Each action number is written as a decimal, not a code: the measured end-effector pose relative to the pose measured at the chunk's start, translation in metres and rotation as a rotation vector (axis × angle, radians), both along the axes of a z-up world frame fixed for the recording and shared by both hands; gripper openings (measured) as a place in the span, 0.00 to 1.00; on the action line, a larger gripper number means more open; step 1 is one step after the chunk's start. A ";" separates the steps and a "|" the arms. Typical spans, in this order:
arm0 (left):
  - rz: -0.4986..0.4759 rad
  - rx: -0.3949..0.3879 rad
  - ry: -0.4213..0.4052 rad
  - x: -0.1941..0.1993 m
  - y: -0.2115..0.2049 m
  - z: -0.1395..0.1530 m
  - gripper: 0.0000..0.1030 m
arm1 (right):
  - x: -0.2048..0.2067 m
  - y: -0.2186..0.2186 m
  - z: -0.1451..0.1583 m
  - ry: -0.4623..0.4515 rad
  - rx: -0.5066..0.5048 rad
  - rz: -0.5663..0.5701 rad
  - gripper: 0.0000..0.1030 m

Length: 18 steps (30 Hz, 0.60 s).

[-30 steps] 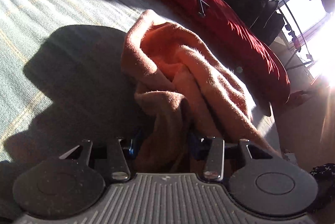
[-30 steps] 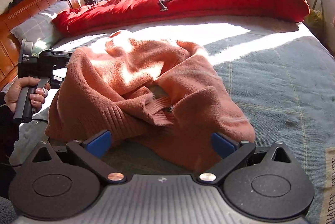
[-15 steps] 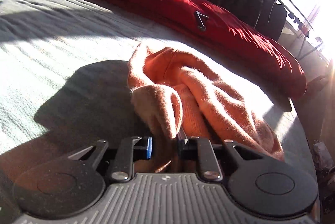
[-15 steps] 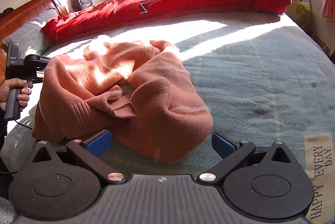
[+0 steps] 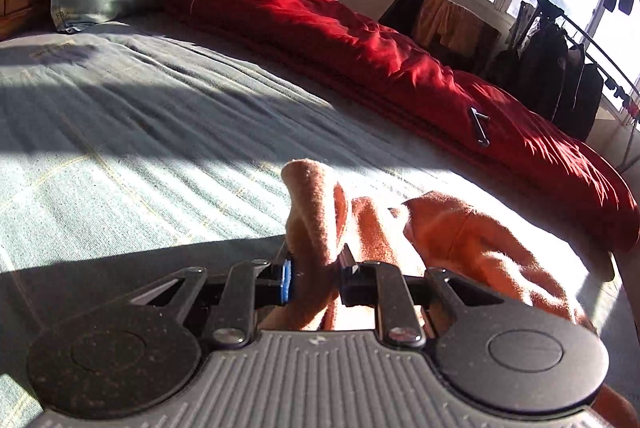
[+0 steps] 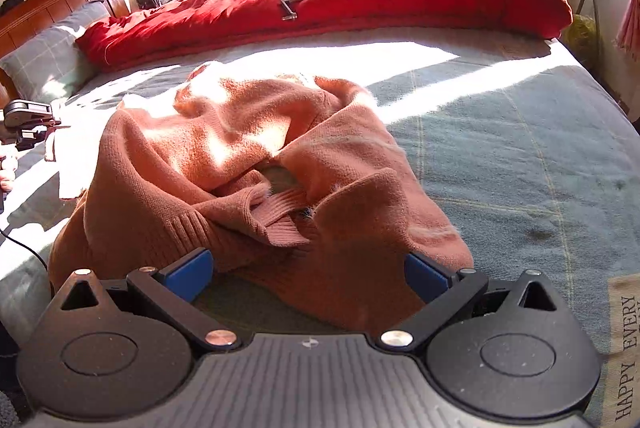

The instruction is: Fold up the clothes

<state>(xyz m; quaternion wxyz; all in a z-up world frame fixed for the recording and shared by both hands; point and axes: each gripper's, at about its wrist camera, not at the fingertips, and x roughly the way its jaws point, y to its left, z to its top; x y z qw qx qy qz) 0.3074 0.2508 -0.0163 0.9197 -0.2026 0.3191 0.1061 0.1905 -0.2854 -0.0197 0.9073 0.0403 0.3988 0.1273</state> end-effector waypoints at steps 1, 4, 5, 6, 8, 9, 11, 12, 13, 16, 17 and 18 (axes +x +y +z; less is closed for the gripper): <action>0.008 0.011 0.005 0.003 0.008 -0.001 0.18 | 0.001 0.005 0.000 0.002 -0.007 -0.004 1.00; 0.031 0.031 0.015 0.010 0.035 -0.005 0.18 | 0.004 0.019 0.001 0.005 -0.029 -0.015 1.00; 0.038 0.037 0.018 0.013 0.044 -0.006 0.18 | 0.004 0.023 0.001 0.004 -0.036 -0.018 1.00; 0.046 0.042 0.018 0.015 0.052 -0.007 0.18 | 0.004 0.028 0.002 0.002 -0.043 -0.022 1.00; 0.060 0.041 0.014 0.020 0.066 -0.007 0.18 | 0.004 0.034 0.004 0.000 -0.060 -0.032 1.00; 0.066 0.039 0.012 0.023 0.072 -0.007 0.18 | 0.004 0.037 0.005 -0.002 -0.067 -0.037 1.00; 0.080 0.043 0.009 0.028 0.084 -0.006 0.18 | 0.004 0.041 0.007 -0.005 -0.081 -0.050 1.00; 0.081 0.047 0.006 0.032 0.089 -0.006 0.18 | 0.004 0.044 0.009 -0.007 -0.088 -0.058 1.00; 0.080 0.050 0.003 0.035 0.094 -0.005 0.18 | 0.003 0.045 0.010 -0.010 -0.092 -0.067 1.00; 0.076 0.063 0.005 0.045 0.103 -0.003 0.19 | 0.001 0.049 0.013 -0.015 -0.102 -0.091 1.00; 0.074 0.070 0.012 0.049 0.105 -0.005 0.19 | 0.000 0.050 0.015 -0.017 -0.106 -0.098 1.00; 0.073 0.078 0.022 0.053 0.106 -0.007 0.19 | -0.001 0.051 0.016 -0.018 -0.109 -0.106 1.00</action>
